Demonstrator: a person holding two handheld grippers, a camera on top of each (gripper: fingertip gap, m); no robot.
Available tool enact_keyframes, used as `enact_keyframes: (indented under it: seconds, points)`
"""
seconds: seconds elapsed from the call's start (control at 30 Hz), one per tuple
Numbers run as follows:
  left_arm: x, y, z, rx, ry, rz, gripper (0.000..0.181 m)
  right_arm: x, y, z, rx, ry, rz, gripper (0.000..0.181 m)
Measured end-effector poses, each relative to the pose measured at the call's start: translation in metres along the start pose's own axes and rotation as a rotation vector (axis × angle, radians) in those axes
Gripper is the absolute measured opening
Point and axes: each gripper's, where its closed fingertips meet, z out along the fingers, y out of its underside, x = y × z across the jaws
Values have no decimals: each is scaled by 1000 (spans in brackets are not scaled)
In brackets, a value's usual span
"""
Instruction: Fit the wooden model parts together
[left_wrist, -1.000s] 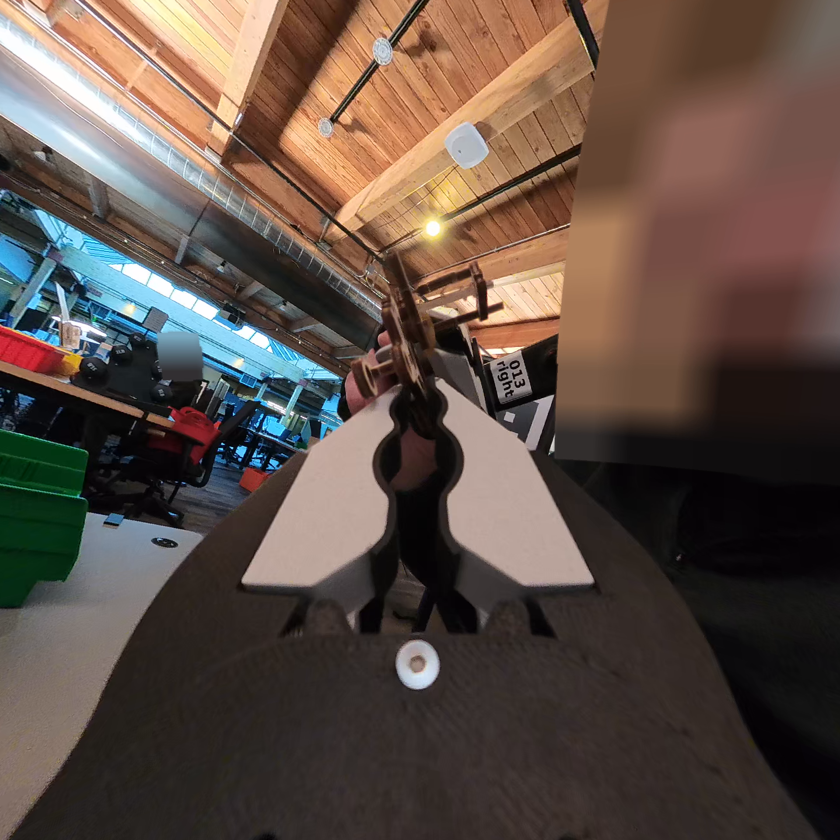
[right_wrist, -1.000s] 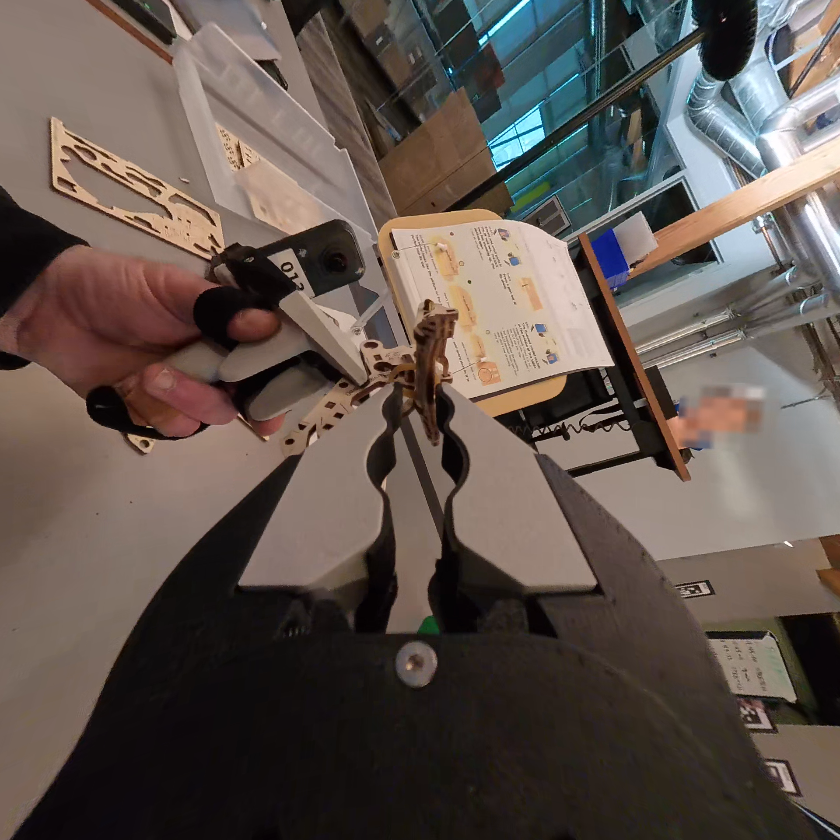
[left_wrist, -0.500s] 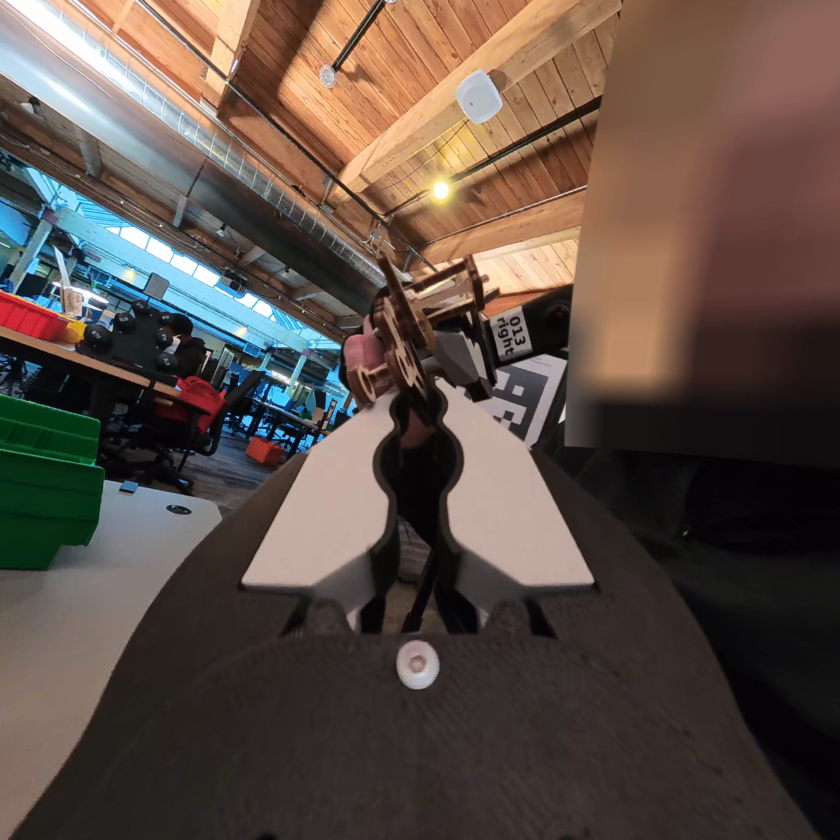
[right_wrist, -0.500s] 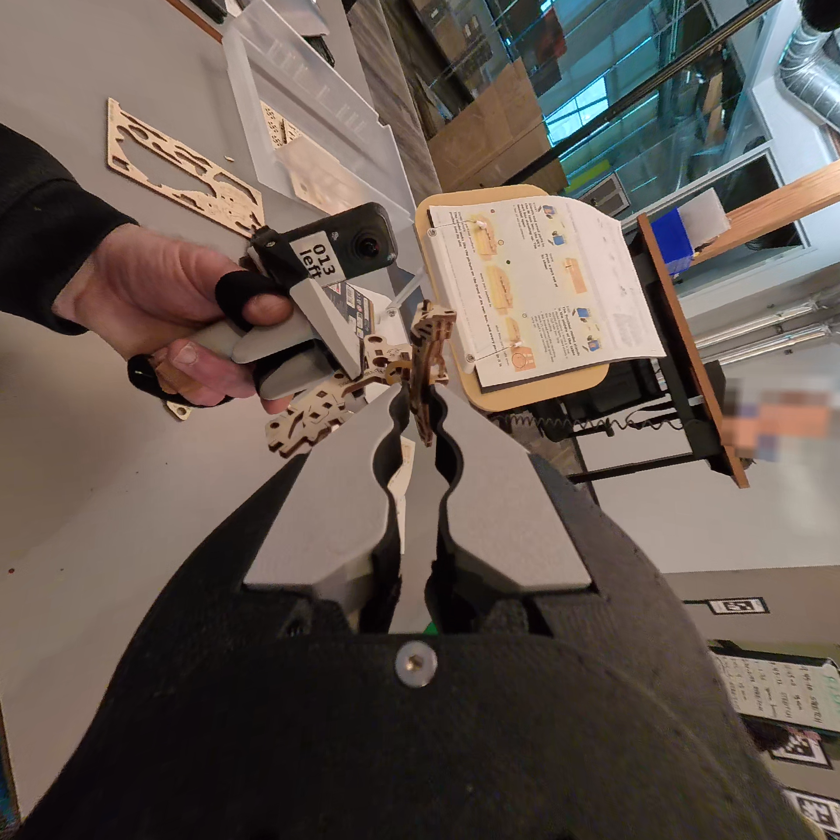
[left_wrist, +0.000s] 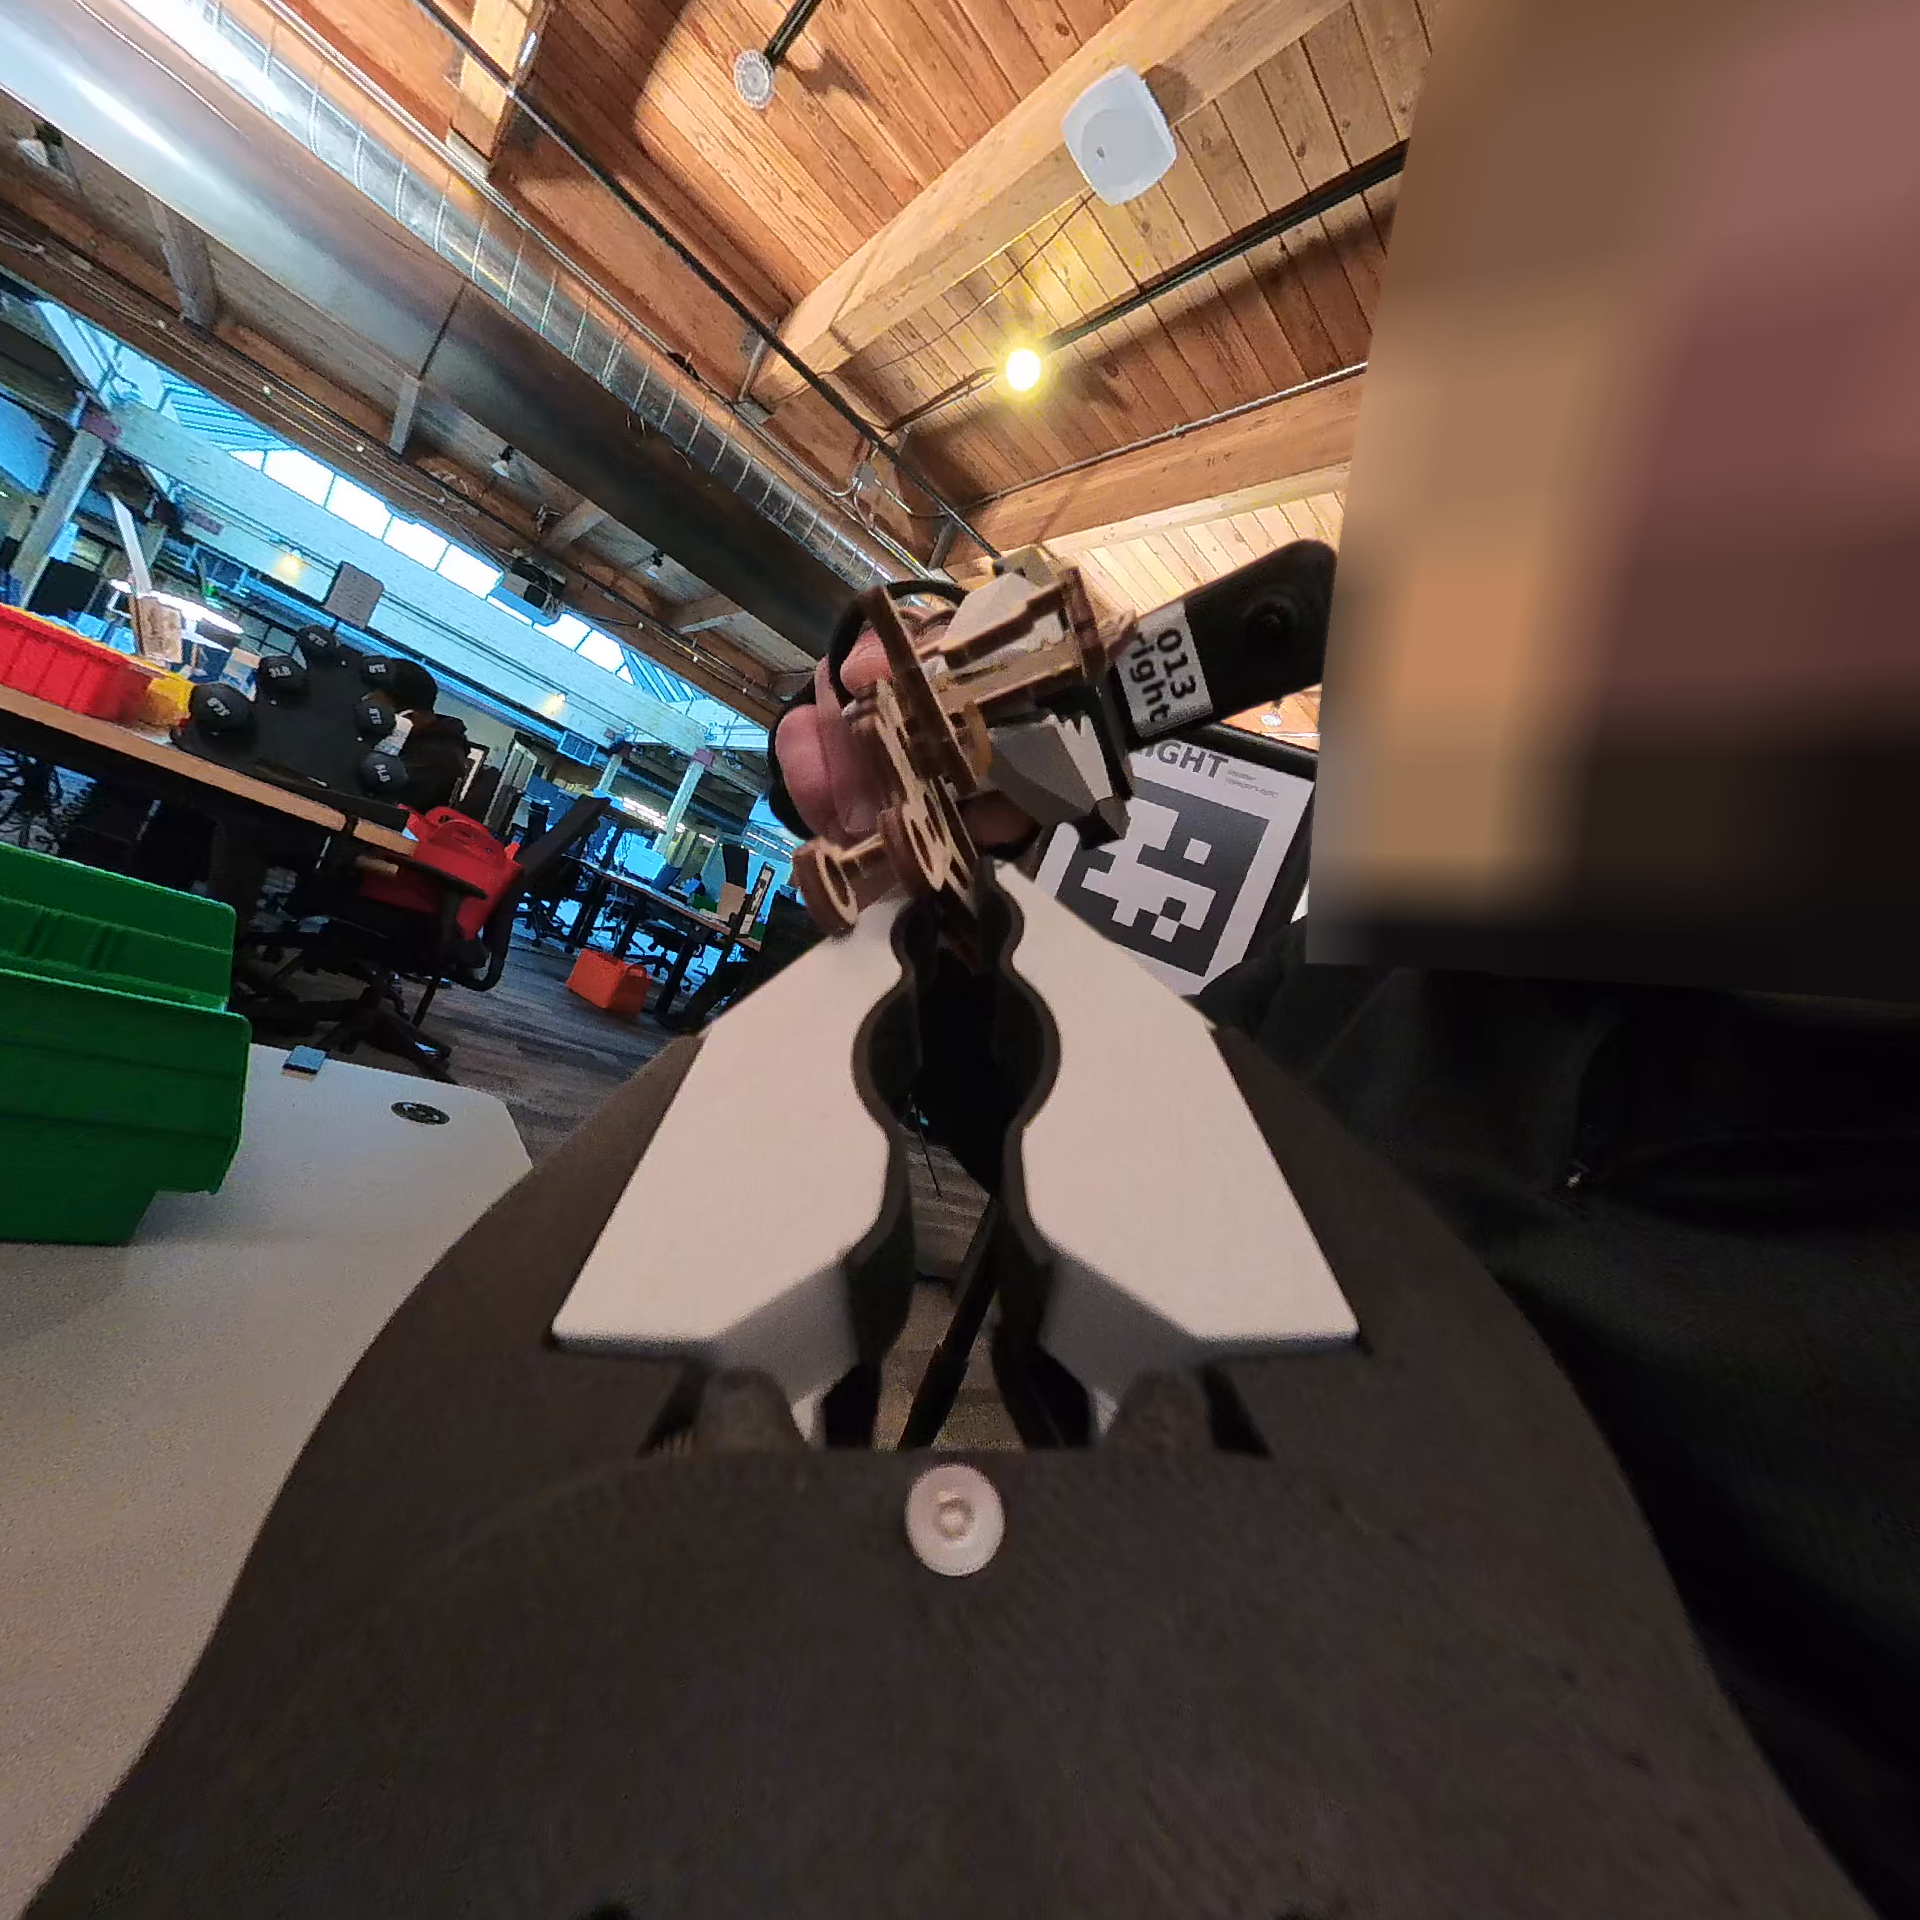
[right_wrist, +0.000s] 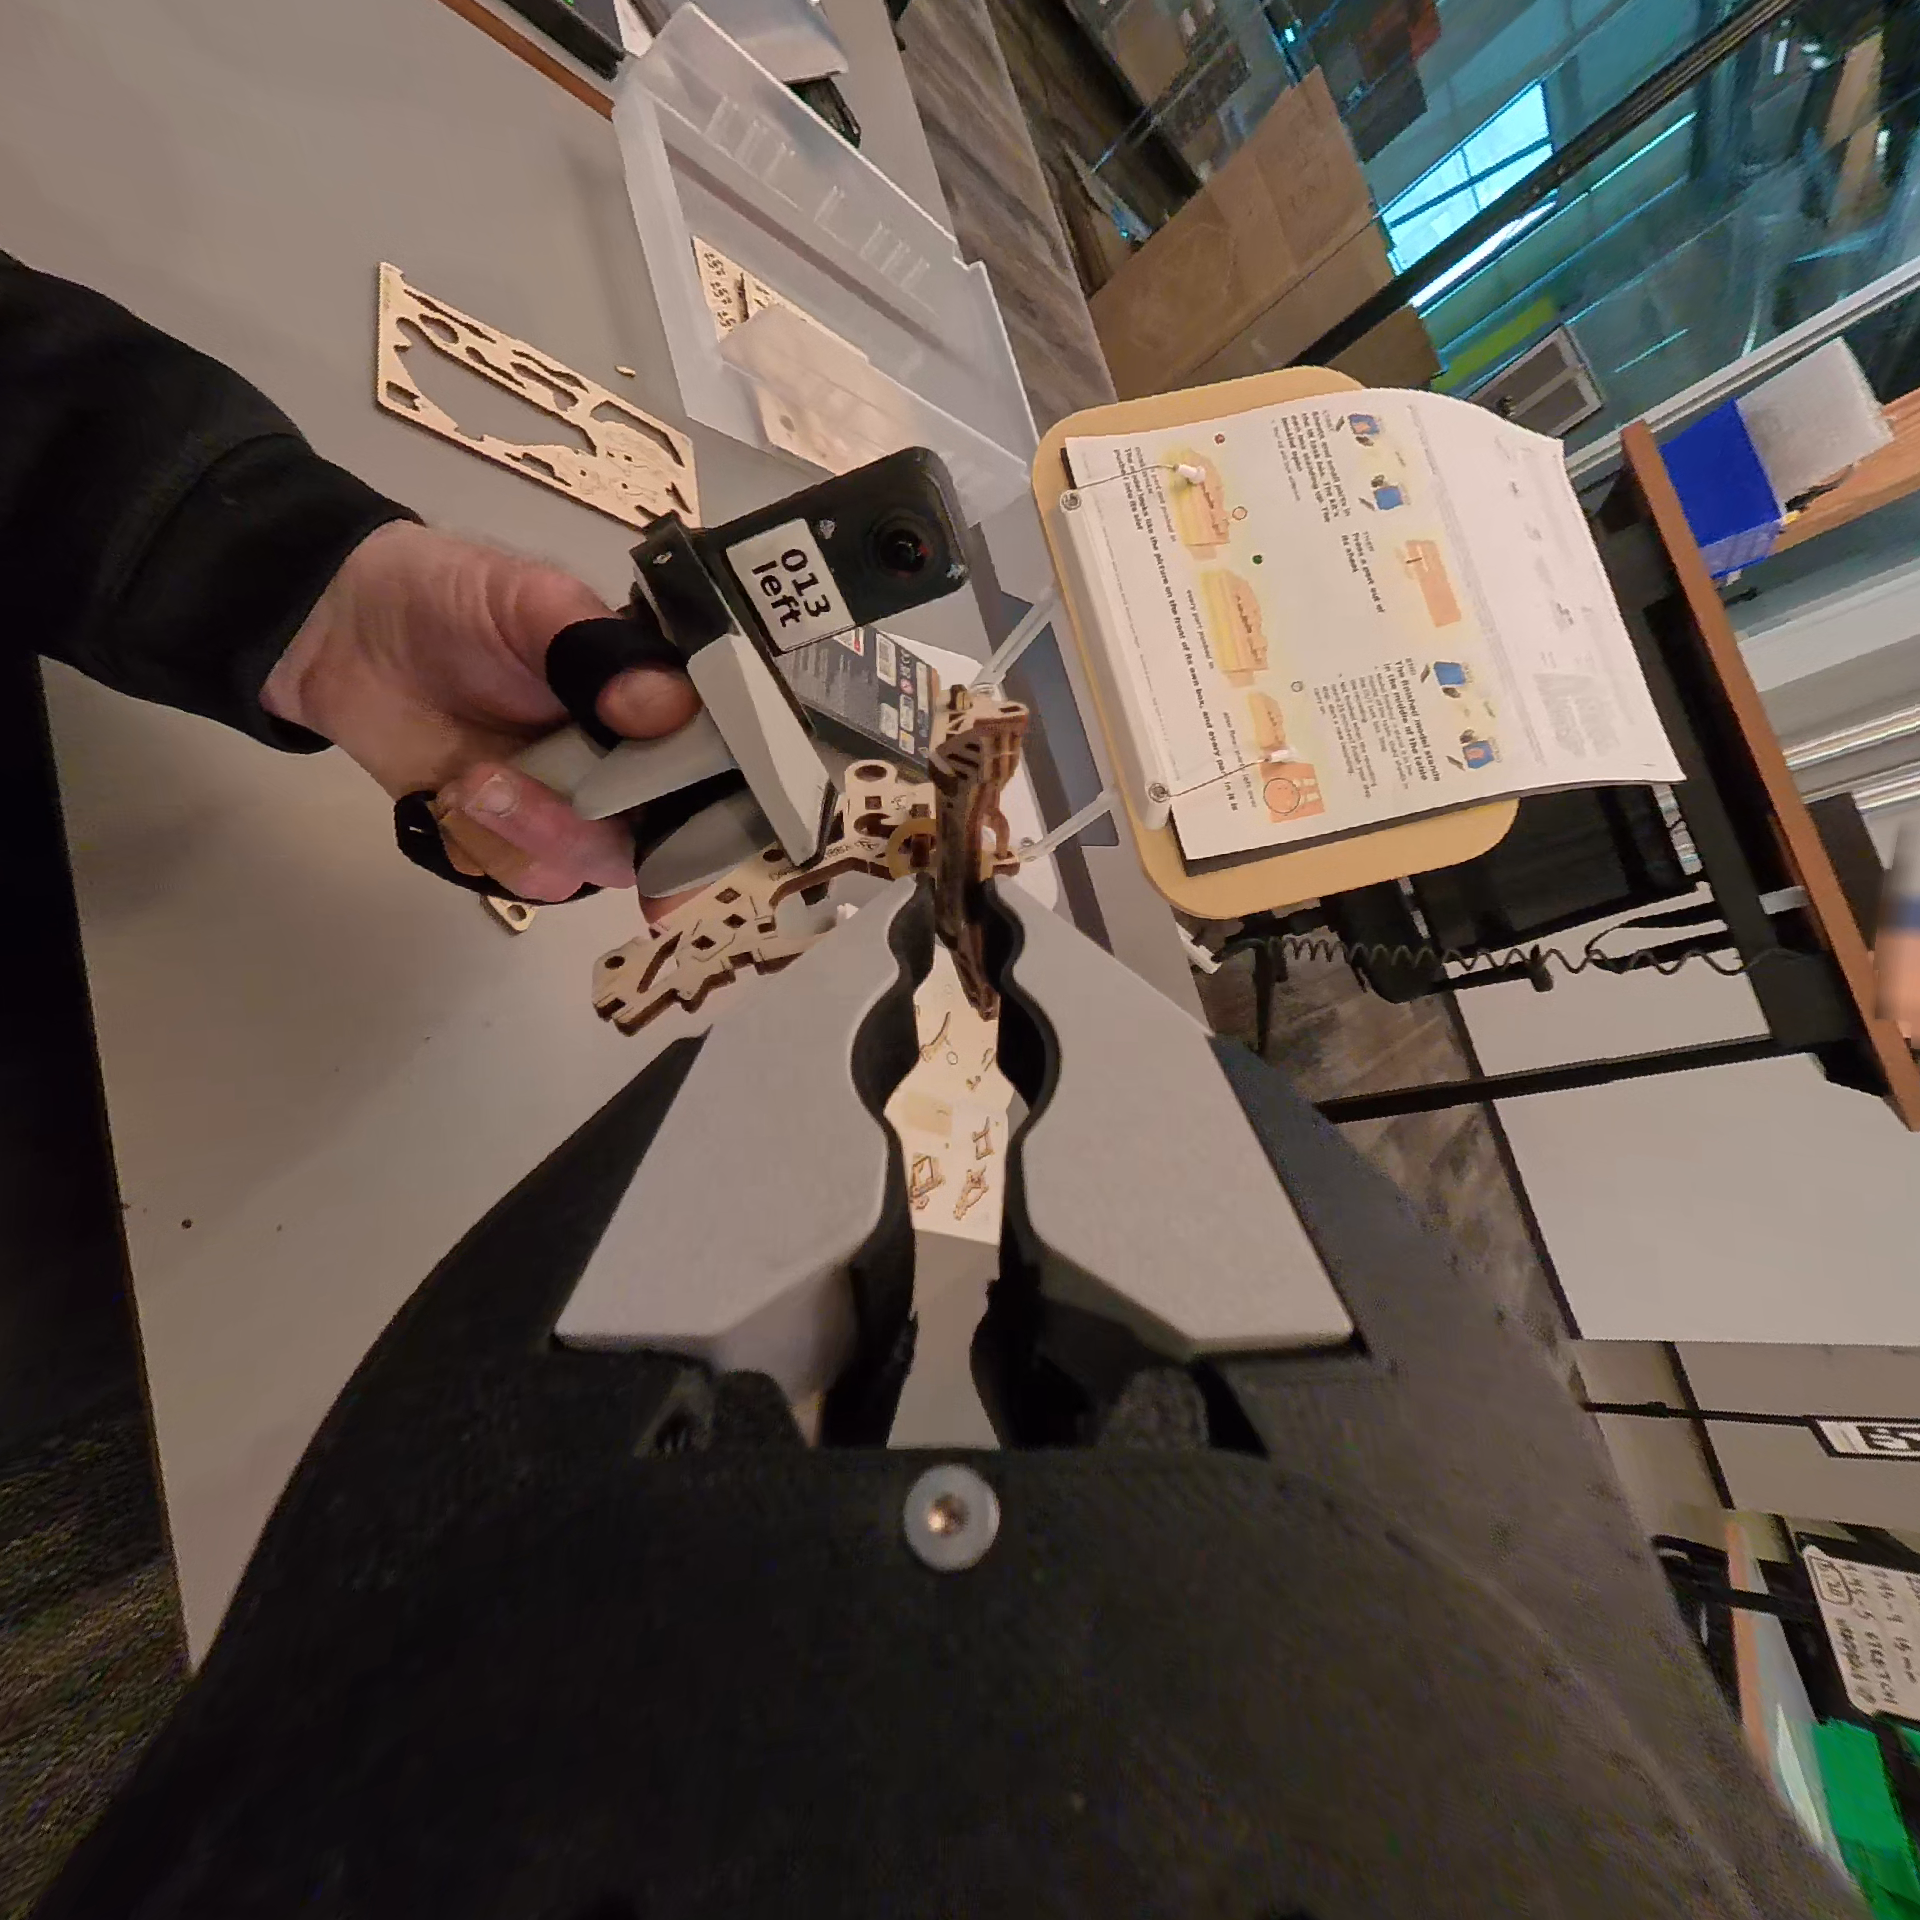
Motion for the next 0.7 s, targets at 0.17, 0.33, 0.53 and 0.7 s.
enact_keyframes:
  seconds: [0.17, 0.33, 0.53, 0.7]
  points:
    - [-2, 2, 0, -13, -2, -4, 5, 0, 3, -1, -2, -42, 33, 6]
    - [-5, 6, -1, -25, -12, -19, 5, 3, 7, 0, 5, -72, 87, 7]
    - [-7, 6, -1, -15, -9, -37, 5, 6, 9, 2, 13, -103, 118, 8]
    - [-9, 6, -2, -9, -16, -40, 5, 6, 10, 3, 9, -129, 135, 8]
